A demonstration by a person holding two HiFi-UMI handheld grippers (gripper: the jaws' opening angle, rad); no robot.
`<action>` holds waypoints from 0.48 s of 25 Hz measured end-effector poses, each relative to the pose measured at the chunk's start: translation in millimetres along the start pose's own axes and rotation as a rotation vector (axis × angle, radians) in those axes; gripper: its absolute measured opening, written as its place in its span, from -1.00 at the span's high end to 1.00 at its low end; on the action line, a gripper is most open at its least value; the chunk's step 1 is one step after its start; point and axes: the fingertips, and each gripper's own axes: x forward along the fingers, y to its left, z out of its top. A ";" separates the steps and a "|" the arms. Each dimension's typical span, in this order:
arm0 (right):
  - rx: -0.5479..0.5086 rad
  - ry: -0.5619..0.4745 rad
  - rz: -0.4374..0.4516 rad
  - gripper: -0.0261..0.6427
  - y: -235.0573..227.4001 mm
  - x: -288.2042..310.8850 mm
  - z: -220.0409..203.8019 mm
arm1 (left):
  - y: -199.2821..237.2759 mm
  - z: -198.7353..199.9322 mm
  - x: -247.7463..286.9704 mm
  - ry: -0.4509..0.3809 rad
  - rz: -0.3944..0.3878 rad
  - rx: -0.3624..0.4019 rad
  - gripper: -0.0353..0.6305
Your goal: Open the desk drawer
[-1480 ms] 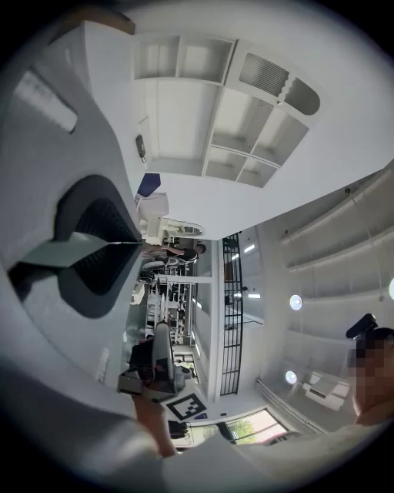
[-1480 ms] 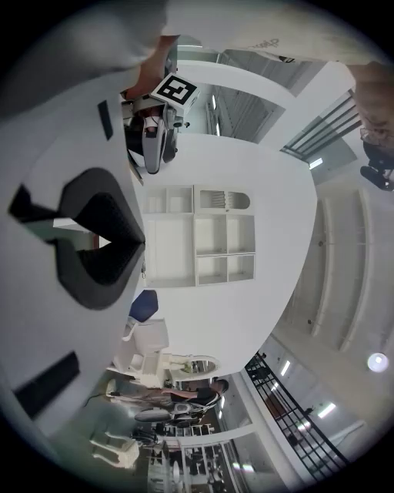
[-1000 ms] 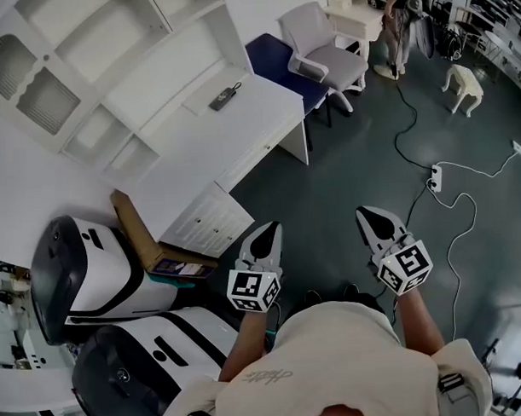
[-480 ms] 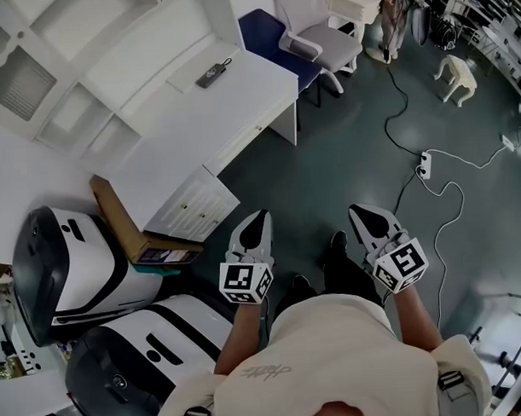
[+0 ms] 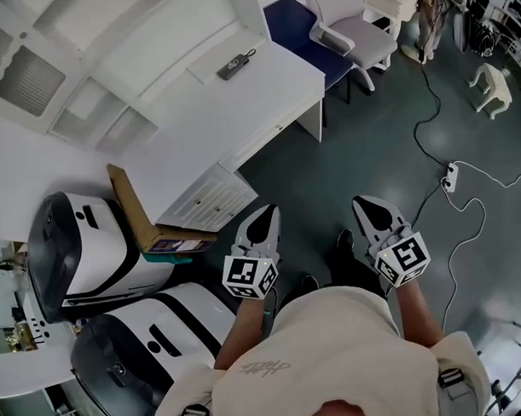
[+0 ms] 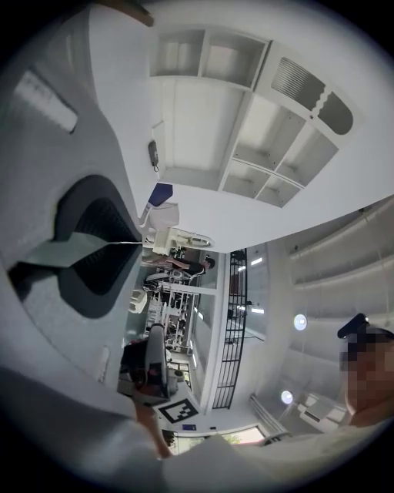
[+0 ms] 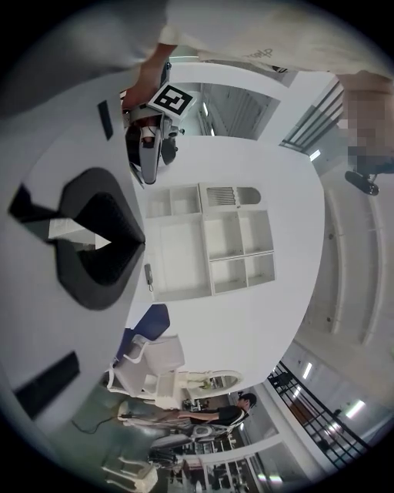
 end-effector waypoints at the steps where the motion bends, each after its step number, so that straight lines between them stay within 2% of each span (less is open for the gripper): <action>1: -0.002 -0.004 0.008 0.92 -11.6 6.5 1.8 | -0.1 3.4 10.5 0.003 0.006 0.010 0.84; 4: 0.002 -0.014 0.036 0.92 -45.8 21.7 5.5 | -3.8 14.1 40.1 0.007 0.019 0.034 0.84; 12: 0.024 -0.008 0.115 0.92 -138.2 60.6 8.9 | 0.8 28.5 119.3 0.035 0.105 0.033 0.84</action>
